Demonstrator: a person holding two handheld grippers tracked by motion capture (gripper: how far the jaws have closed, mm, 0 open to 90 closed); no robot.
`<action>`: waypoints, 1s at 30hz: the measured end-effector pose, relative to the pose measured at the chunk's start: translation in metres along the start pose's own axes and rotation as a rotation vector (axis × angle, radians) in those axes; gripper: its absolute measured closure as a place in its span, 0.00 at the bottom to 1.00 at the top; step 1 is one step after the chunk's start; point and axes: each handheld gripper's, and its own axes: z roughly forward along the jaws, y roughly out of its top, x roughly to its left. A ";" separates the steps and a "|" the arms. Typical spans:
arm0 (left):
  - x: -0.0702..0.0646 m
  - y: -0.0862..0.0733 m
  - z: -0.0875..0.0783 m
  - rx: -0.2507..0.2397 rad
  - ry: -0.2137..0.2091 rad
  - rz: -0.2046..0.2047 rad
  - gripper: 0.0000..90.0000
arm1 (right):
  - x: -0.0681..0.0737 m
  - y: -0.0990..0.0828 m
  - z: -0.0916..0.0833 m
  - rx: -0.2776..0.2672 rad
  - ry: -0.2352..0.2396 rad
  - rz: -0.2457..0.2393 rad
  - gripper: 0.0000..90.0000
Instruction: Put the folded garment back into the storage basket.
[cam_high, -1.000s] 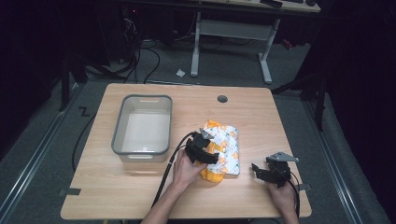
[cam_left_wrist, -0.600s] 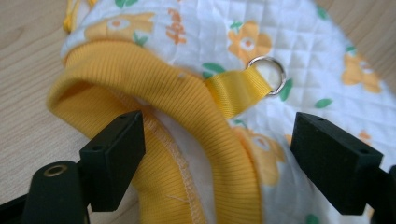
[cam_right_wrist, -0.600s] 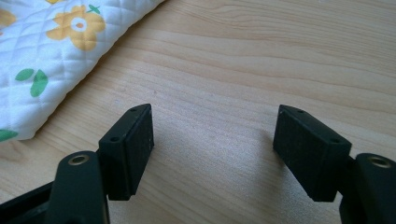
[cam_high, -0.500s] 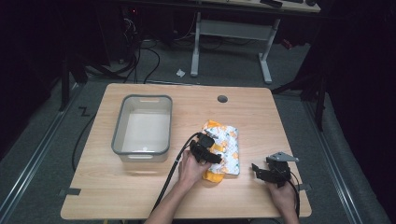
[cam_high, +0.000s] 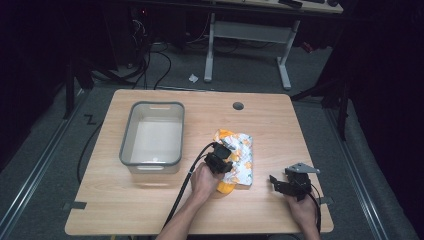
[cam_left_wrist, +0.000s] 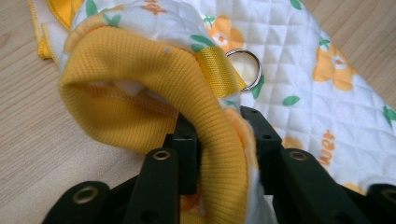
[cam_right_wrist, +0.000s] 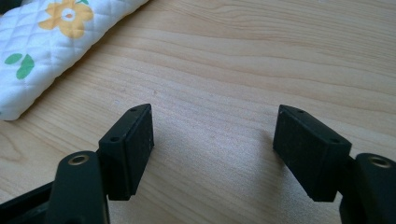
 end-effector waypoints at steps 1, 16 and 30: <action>0.001 0.000 -0.001 -0.003 -0.006 -0.006 0.80 | 0.000 0.000 0.000 0.000 0.001 -0.001 0.33; 0.005 -0.001 -0.040 -0.121 -0.034 0.013 0.83 | 0.000 0.000 0.000 0.000 0.002 0.000 0.33; 0.013 -0.002 -0.074 -0.204 -0.063 0.003 0.83 | 0.000 0.000 0.000 0.000 0.001 -0.001 0.33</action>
